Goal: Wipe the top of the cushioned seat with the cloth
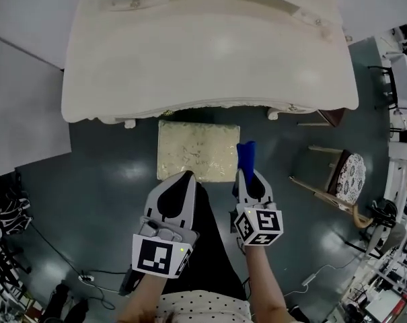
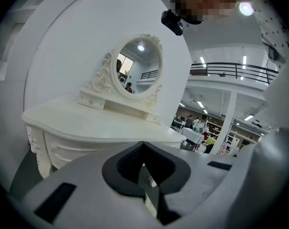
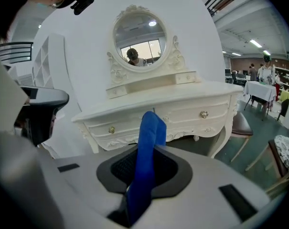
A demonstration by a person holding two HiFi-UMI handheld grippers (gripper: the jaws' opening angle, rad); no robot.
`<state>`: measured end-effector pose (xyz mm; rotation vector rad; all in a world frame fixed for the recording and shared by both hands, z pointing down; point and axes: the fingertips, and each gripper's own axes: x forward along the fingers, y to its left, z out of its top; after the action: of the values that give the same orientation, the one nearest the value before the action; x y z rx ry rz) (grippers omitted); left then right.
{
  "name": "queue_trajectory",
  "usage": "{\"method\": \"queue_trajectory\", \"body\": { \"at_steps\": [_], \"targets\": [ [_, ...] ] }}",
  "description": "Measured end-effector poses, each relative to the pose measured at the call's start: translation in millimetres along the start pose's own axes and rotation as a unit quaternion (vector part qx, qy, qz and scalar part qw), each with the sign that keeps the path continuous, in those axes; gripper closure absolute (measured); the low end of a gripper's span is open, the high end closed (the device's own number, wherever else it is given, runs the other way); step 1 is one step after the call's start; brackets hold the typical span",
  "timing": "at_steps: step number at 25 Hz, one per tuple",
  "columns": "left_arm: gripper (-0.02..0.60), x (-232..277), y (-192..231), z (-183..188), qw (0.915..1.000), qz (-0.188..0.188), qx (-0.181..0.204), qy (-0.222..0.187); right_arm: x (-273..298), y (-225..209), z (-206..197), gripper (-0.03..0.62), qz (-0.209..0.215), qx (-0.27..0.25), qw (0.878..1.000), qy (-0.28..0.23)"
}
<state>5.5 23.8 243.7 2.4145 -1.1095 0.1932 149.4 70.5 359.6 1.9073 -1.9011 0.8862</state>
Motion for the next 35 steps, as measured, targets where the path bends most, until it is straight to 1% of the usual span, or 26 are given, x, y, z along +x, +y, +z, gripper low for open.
{"method": "queue_trajectory", "body": {
  "at_steps": [3, 9, 14, 17, 19, 22, 24, 26, 30, 35],
  "targets": [
    [0.583, 7.8, 4.3, -40.1, 0.9995, 0.009, -0.017, 0.025, 33.3, -20.3, -25.7, 0.532, -0.014, -0.005, 1.0, 0.014],
    [0.583, 19.0, 6.8, -108.6, 0.997, 0.012, -0.049, 0.059, 99.0, -71.8, -78.1, 0.533, -0.049, -0.016, 0.997, 0.048],
    [0.583, 22.2, 18.4, -145.1, 0.9942, 0.022, -0.069, 0.08, 150.2, -107.5, -115.3, 0.533, -0.069, -0.033, 0.994, 0.083],
    [0.583, 25.0, 29.4, -160.0, 0.9922, 0.035, -0.081, 0.088, 179.7, -132.8, -136.6, 0.533, -0.103, -0.044, 0.988, 0.106],
    [0.583, 24.9, 34.0, -168.1, 0.9908, 0.04, -0.089, 0.093, 196.3, -150.6, -151.8, 0.533, -0.13, -0.041, 0.983, 0.121],
    [0.583, 20.2, 34.9, -180.1, 0.9902, 0.031, -0.08, 0.11, 214.5, -170.2, -170.4, 0.533, -0.155, -0.033, 0.977, 0.142],
    [0.583, 17.7, 36.0, -186.3, 0.9898, 0.027, -0.069, 0.121, 224.2, -175.6, -178.8, 0.533, -0.159, -0.029, 0.975, 0.153],
    [0.583, 16.8, 39.7, -190.4, 0.9892, 0.03, -0.067, 0.127, 229.7, -174.9, -183.3, 0.533, -0.16, -0.023, 0.975, 0.152],
    [0.583, 18.4, 49.5, -193.5, 0.9878, 0.047, -0.074, 0.129, 230.2, -170.7, -182.9, 0.533, -0.163, -0.019, 0.976, 0.141],
    [0.583, 22.2, 54.2, -191.3, 0.9872, 0.054, -0.078, 0.129, 228.5, -163.4, -185.1, 0.533, -0.154, -0.033, 0.975, 0.157]
  ]
}}
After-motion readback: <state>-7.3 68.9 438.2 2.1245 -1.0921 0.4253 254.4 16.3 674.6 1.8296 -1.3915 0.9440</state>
